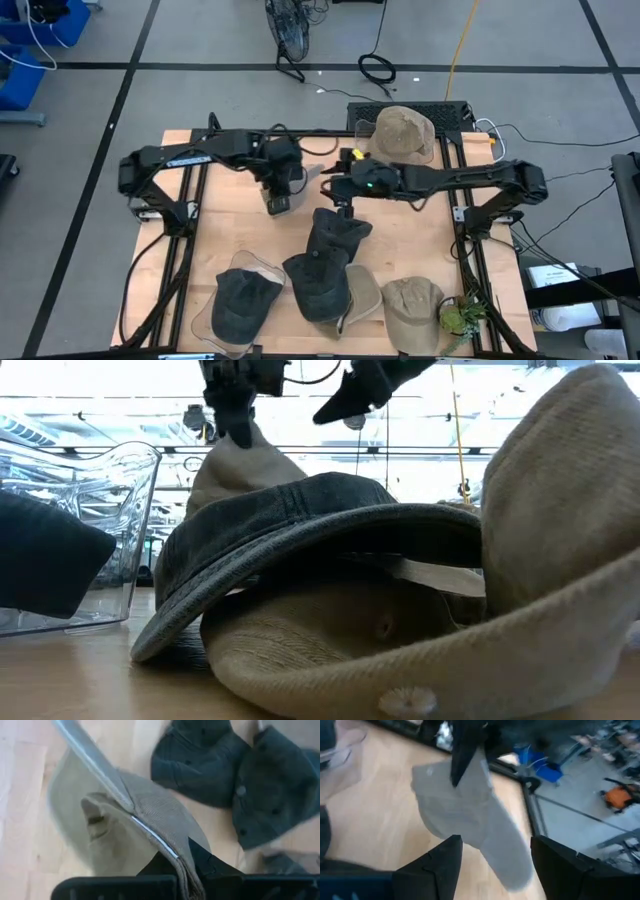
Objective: Pick & Place hat
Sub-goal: Put the brown cap into the top transparent bin
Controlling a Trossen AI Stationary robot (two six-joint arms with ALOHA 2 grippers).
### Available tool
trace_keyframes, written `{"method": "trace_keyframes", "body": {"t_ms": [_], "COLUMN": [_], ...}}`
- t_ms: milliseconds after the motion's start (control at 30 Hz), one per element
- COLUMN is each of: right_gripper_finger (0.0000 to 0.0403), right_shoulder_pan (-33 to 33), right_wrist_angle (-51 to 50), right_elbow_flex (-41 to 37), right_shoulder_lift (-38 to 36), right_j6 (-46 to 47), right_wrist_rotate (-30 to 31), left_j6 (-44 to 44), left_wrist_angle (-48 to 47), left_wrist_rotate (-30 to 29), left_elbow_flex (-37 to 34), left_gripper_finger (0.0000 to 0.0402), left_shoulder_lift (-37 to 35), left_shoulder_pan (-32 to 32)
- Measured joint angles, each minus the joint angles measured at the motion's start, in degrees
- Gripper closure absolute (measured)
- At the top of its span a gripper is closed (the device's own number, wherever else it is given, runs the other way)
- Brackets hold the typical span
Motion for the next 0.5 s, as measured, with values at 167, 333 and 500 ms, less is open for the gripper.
{"method": "trace_keyframes", "body": {"t_ms": [167, 333, 500], "right_gripper_finger": [0.0185, 0.0185, 0.0186], "right_shoulder_pan": [-2.5, -5.0, -7.1], "right_wrist_angle": [-4.8, -4.4, -4.9], "right_elbow_flex": [3.7, 3.9, 3.9], "right_shoulder_lift": [2.5, 2.4, 2.4], "right_j6": [-3.5, -2.4, 1.7], "right_wrist_rotate": [-0.9, -8.0, -16.2], "left_j6": [4.6, 6.2, 7.7], "left_wrist_angle": [-5.3, -5.8, -5.6], "left_wrist_rotate": [-0.5, -0.6, -2.7], "left_elbow_flex": [7.2, 8.6, 8.8], "left_gripper_finger": [0.0397, 0.0397, 0.0397], "left_shoulder_lift": [3.2, 3.1, 2.7], "left_shoulder_pan": [-1.8, -3.1, -3.6]}}
